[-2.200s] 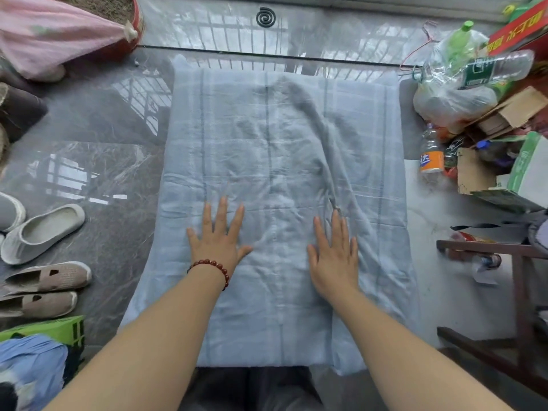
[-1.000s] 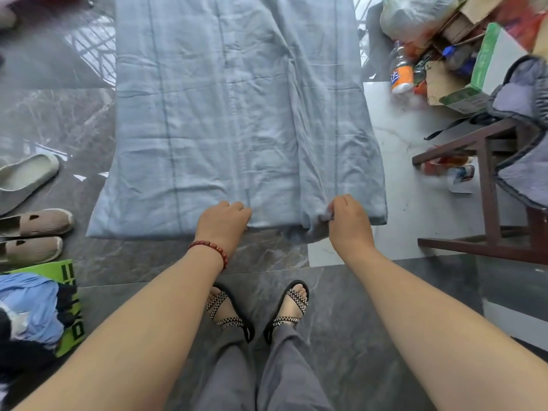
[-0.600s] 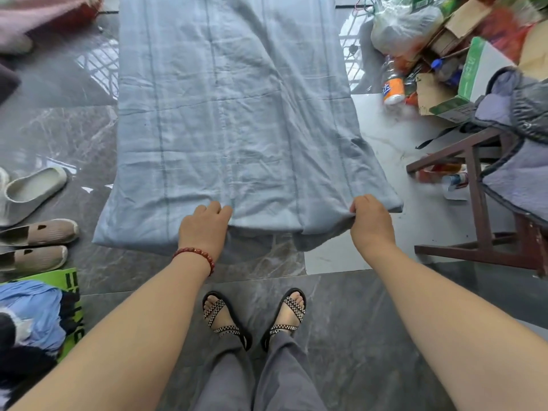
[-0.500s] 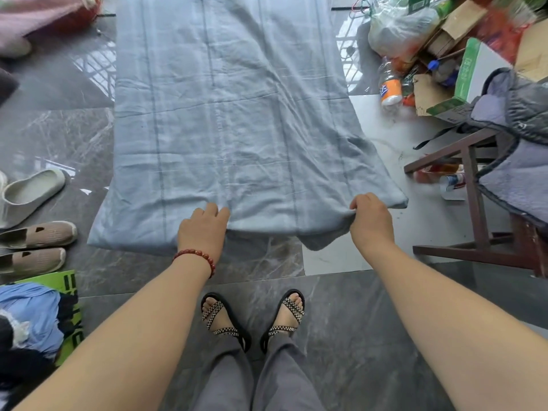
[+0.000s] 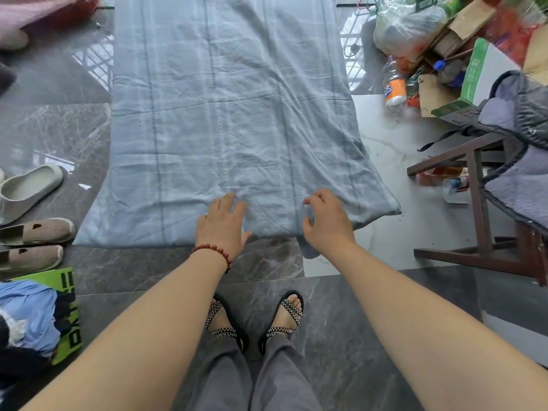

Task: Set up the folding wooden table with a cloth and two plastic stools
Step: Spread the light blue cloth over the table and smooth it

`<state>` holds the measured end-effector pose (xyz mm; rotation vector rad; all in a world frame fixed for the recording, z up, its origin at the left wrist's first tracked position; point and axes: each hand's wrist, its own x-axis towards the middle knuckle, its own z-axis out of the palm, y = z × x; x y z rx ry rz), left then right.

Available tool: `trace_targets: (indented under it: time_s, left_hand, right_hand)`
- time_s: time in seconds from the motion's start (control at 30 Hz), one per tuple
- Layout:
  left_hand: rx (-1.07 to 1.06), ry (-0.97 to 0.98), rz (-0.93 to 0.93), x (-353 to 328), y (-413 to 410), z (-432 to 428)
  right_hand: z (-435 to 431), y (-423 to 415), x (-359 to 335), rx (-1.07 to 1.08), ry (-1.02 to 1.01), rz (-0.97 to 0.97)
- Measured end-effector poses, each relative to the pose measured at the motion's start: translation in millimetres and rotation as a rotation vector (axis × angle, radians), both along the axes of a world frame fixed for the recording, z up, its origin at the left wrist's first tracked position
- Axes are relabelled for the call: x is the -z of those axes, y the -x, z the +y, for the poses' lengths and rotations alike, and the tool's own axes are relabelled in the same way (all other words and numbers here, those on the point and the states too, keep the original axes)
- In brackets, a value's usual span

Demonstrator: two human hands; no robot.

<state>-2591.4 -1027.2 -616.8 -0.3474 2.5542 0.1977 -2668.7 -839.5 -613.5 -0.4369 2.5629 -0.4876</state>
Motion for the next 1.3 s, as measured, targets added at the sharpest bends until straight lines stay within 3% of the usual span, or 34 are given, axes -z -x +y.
trace_targets:
  time_s: [0.2,0.5,0.63,0.87,1.07,1.3]
  left_hand:
    - [-0.011,-0.034,-0.128,5.2,17.9,-10.3]
    - [-0.268,-0.144,-0.15,12.2,85.2,-38.5]
    - [-0.174,-0.127,-0.112,18.4,121.6,-57.4]
    - [-0.056,-0.131,-0.123,25.1,157.1,-82.3]
    - [-0.022,-0.16,-0.237,21.5,169.6,-89.5]
    - [0.007,-0.167,-0.362,15.8,186.7,-95.9]
  right_hand:
    - [-19.4,12.7,2.4,-0.032,-0.039,0.003]
    - [-76.6,53.9,12.9,-0.23,-0.111,0.025]
    - [-106.1,85.6,26.4,-0.324,-0.132,0.089]
    - [-134.0,130.8,51.3,-0.303,-0.212,0.127]
    - [-139.7,133.1,59.8,-0.262,-0.215,0.185]
    - [-143.7,145.3,59.6,-0.291,-0.244,0.12]
